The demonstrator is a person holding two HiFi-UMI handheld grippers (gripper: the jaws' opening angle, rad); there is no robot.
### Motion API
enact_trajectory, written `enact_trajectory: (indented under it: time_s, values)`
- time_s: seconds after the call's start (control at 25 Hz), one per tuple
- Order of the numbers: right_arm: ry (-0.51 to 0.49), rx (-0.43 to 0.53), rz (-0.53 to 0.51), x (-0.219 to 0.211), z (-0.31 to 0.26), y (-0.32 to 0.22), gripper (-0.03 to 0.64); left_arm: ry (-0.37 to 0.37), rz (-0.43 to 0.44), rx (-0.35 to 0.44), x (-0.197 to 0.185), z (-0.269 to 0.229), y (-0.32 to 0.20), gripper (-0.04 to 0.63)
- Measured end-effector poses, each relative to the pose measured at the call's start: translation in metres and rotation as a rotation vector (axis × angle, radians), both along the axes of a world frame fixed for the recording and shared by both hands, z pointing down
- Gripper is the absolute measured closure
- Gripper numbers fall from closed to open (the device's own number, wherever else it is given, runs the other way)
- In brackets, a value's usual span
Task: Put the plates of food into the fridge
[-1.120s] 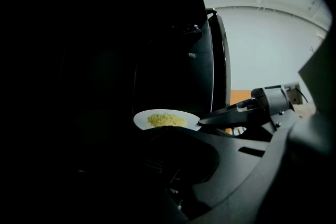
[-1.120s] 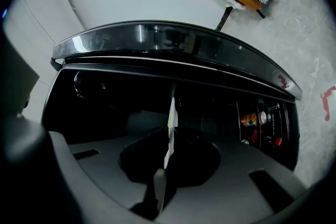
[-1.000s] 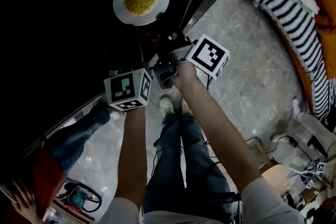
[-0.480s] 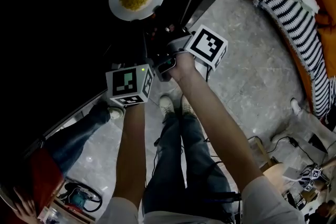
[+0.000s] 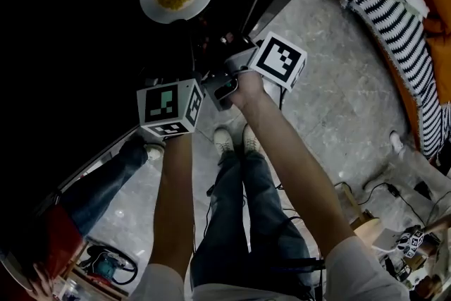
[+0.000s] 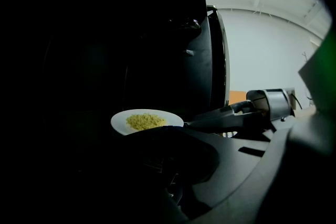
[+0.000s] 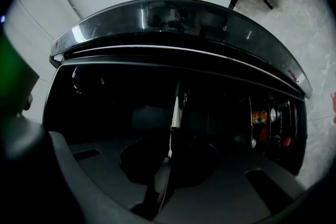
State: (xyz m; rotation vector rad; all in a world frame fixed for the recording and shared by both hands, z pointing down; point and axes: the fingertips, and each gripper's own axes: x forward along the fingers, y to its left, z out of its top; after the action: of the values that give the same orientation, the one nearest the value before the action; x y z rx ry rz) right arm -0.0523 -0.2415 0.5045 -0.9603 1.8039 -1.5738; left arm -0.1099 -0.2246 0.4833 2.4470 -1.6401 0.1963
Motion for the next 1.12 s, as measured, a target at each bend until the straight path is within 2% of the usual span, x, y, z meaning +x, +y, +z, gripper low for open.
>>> enact_trajectory:
  time_s: [0.48,0.92,1.12]
  values:
    - [0.014,0.034,-0.047,-0.016,-0.007,-0.022,0.607,0.012,0.01,0.007,-0.005,-0.011,0.002,0.589]
    - [0.004,0.039,-0.003,-0.008,-0.007,-0.027,0.607,0.0,-0.002,0.025,-0.007,-0.012,0.002,0.589]
    - [0.03,0.044,0.013,0.003,-0.005,-0.028,0.607,-0.013,0.0,0.038,-0.001,-0.012,-0.002,0.589]
